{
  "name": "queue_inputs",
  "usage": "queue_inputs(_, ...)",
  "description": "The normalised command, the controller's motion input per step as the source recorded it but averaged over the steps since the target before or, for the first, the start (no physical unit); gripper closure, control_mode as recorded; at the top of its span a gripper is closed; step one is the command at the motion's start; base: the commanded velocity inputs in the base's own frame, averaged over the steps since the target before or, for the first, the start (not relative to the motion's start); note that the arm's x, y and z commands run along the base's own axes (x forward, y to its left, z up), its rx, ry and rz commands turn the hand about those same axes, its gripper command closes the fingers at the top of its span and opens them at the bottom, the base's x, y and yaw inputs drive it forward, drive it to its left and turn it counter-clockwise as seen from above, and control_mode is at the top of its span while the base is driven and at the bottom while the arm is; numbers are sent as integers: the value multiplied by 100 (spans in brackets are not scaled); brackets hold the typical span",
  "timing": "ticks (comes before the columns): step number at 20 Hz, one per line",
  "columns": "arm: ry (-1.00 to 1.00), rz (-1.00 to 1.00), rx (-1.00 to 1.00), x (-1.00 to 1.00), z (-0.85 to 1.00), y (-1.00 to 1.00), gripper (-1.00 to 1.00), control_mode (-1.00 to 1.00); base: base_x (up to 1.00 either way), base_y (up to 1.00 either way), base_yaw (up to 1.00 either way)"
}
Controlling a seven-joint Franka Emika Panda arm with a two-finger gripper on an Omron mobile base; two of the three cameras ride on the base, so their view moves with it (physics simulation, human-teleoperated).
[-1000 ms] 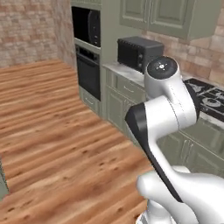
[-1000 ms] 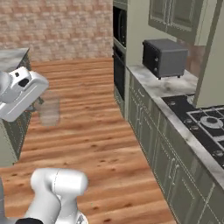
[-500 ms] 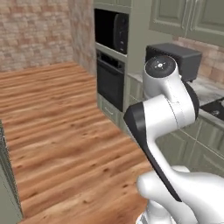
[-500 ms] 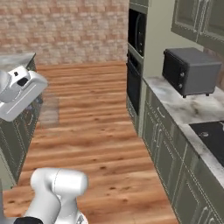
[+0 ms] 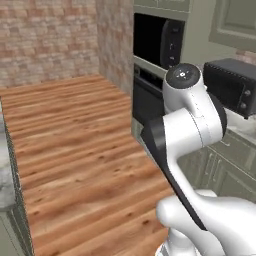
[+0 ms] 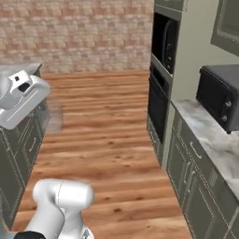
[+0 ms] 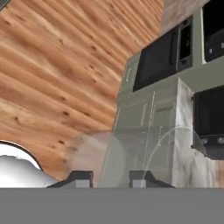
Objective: There is a bowl on the dining counter. Grab a lemon wedge from the fridge and place it in the bowl. Then get the liquor bottle and glass cup from the cabinet and place them next to the bowl.
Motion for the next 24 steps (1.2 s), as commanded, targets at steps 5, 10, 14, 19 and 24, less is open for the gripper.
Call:
queue_inputs(5, 0, 0, 0, 0, 0, 0, 100, 100, 100, 0, 12)
queue_inputs(10, 0, 0, 0, 0, 0, 0, 100, 100, 100, 0, 11)
queue_inputs(14, 0, 0, 0, 0, 0, 0, 100, 100, 100, 0, 8)
queue_inputs(19, 0, 0, 0, 0, 0, 0, 100, 100, 100, 0, 6)
queue_inputs(24, 0, 0, 0, 0, 0, 0, 100, 100, 100, 0, 6)
